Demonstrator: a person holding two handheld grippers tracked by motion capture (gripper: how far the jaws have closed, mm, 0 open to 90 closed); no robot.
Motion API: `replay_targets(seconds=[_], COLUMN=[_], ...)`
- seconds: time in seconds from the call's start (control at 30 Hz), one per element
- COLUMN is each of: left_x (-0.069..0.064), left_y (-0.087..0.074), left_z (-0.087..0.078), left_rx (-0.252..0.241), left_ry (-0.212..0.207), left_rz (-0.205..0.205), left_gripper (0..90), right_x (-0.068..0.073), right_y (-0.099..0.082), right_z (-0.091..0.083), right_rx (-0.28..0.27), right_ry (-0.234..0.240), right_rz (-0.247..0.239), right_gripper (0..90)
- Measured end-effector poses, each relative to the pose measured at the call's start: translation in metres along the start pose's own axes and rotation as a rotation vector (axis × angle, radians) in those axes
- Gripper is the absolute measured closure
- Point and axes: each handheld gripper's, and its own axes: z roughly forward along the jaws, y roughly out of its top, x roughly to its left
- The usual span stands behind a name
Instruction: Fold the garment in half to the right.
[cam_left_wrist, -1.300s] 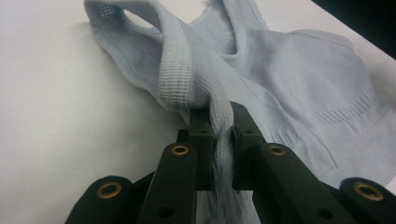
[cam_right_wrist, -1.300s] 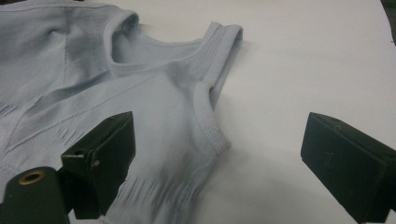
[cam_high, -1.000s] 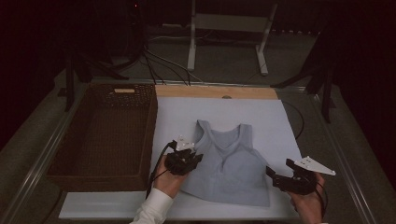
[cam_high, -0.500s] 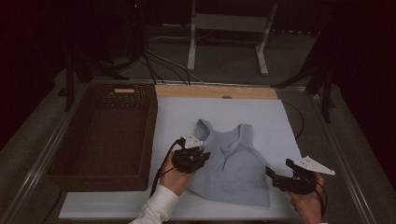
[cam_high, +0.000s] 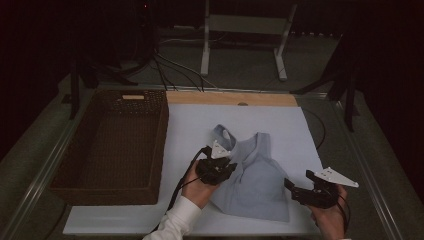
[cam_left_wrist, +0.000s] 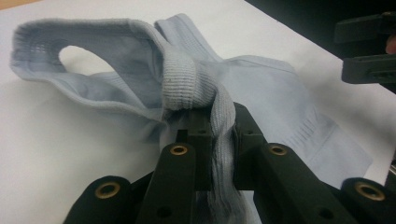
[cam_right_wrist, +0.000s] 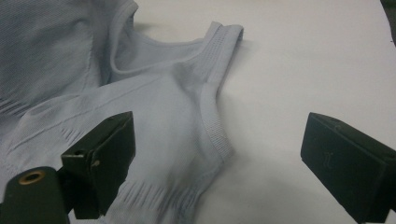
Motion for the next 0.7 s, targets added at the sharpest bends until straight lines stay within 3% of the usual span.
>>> replay_targets(seconds=[0.7], left_x=[-0.031], left_y=[0.012], left_z=[0.027], left_rx=[0.007], left_ry=[-0.072], left_rz=[0.044], left_gripper=[82.0], right_x=[-0.001], right_y=[0.000], right_z=[-0.001], right_rx=[-0.003], right_ry=[-0.007], right_rz=[0.003], right_gripper=[10.0])
